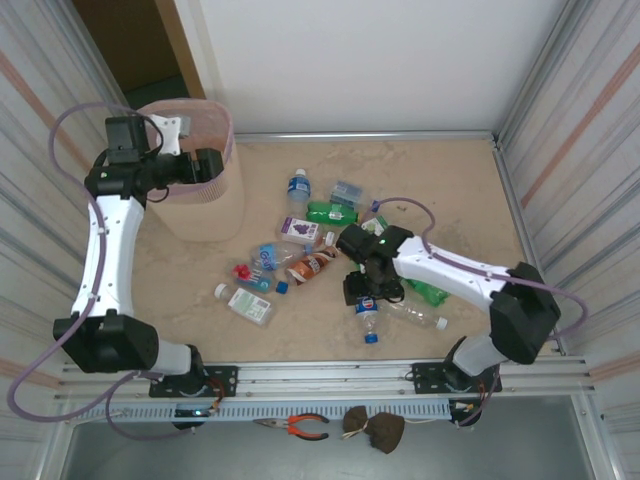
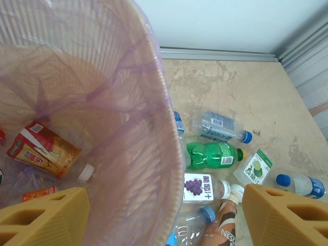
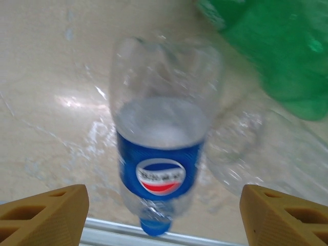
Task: Put the plastic bottles in the bin
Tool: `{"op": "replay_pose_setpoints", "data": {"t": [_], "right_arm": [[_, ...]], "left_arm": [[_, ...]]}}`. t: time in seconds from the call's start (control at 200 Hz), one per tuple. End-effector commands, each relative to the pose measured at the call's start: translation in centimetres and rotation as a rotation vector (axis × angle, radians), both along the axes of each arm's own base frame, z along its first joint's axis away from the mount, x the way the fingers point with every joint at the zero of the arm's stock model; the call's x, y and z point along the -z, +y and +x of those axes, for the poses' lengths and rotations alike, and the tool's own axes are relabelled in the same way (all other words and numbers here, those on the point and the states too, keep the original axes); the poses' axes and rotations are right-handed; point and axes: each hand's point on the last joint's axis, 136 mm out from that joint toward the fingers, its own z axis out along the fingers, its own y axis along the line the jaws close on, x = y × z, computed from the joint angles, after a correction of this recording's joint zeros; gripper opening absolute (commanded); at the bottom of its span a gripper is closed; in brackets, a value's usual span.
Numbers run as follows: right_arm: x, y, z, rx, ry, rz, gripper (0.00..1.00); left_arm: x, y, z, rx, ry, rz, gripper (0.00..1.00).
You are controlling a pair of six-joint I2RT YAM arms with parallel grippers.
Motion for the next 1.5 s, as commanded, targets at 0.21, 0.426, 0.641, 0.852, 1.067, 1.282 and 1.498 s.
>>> {"op": "replay_pose_setpoints", "data": {"t": [0.21,0.426,0.641,0.852,1.067,1.282,1.498], "right_arm": [[1.4,1.4,2.6,0.142,-0.053,-0.012,0.80],[2.8,1.6,3.8,0.123,-0.048,-0.038,0.77],[4.5,2.2,4.3,0.092,-0.031,-0.059,0.71],[5.3,2.5,4.3,0.077,-0.018,-0.067,0.66],[5.0,2.5,4.2,0.068,-0.026,-0.068,0.60],[3.6,2.6,4.4,0.069,-0.050,-0.052,0.56],[-0.5,3.0,5.4,0.087,-0.123,0.039,0.56]], "left_arm": [[-2.0,-0.5,-1.6,0.012,-0.068,-0.018,0.80],[-1.9,-1.0,-1.8,0.020,-0.072,-0.041,0.79],[-1.3,-1.3,-2.0,0.026,-0.058,-0.043,0.79],[-0.8,-1.5,-2.5,0.027,-0.049,-0.044,0.79],[-0.4,-1.7,-2.8,0.030,-0.038,-0.049,0.79],[-0.9,-2.8,-2.8,0.058,-0.058,-0.051,0.80],[-2.5,-5.3,-3.3,0.155,-0.139,-0.075,0.79]]}}
